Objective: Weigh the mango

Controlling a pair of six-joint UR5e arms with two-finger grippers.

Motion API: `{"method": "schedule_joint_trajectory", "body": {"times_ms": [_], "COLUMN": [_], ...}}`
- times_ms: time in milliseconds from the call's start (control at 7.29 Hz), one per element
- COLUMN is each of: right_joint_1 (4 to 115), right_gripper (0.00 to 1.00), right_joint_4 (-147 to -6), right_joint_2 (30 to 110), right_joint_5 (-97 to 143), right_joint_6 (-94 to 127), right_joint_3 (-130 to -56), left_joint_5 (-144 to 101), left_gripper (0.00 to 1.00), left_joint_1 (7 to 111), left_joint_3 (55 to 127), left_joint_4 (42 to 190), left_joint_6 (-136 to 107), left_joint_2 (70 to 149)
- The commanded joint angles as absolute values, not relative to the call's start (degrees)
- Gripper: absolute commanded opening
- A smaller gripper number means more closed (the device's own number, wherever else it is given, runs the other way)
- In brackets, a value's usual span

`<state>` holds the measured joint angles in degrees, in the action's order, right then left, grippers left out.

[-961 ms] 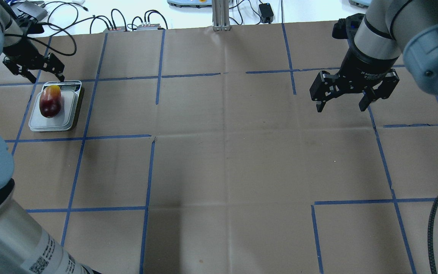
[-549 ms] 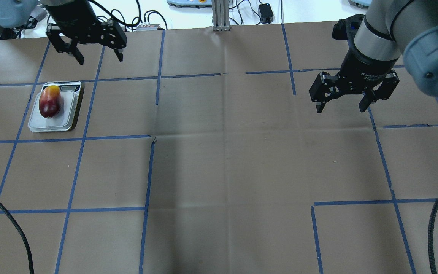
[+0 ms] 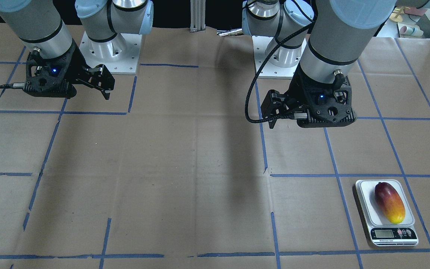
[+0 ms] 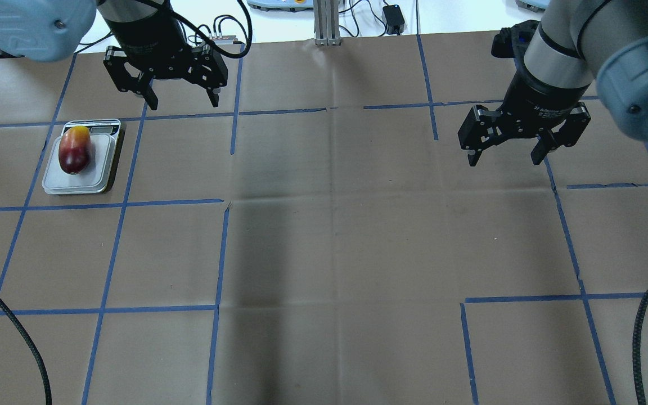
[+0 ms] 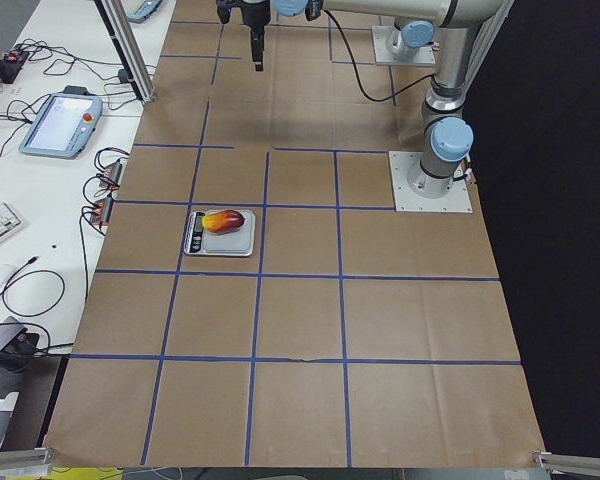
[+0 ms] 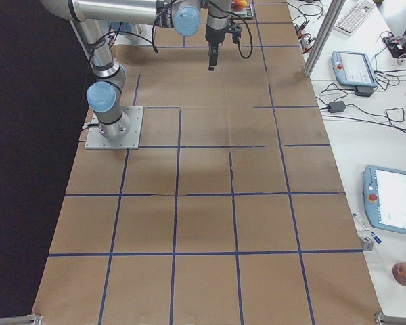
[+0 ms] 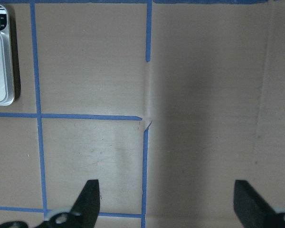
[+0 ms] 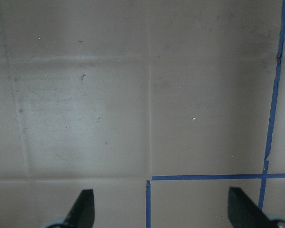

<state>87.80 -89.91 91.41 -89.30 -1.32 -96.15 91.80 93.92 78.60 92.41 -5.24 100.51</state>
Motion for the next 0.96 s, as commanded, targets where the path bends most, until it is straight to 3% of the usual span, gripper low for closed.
{"method": "schedule_joint_trajectory", "body": {"times_ms": [0, 824], "right_joint_1": [87.8, 87.8], "right_gripper": [1.00, 1.00], "right_joint_4": [-89.9, -89.9], "right_joint_2": [91.4, 91.4], "right_joint_5": [-89.3, -89.3], "right_joint_6": [-1.3, -1.3], "right_joint_3": [-96.2, -96.2], "left_joint_5": [91.8, 91.8], "left_gripper": [1.00, 1.00], "left_joint_1": [93.6, 93.3], "left_joint_3": [80.5, 80.6], "left_joint_4": [91.3, 90.6], "left_joint_6": [-4.2, -4.2], "left_joint_2": [99.4, 99.8]}}
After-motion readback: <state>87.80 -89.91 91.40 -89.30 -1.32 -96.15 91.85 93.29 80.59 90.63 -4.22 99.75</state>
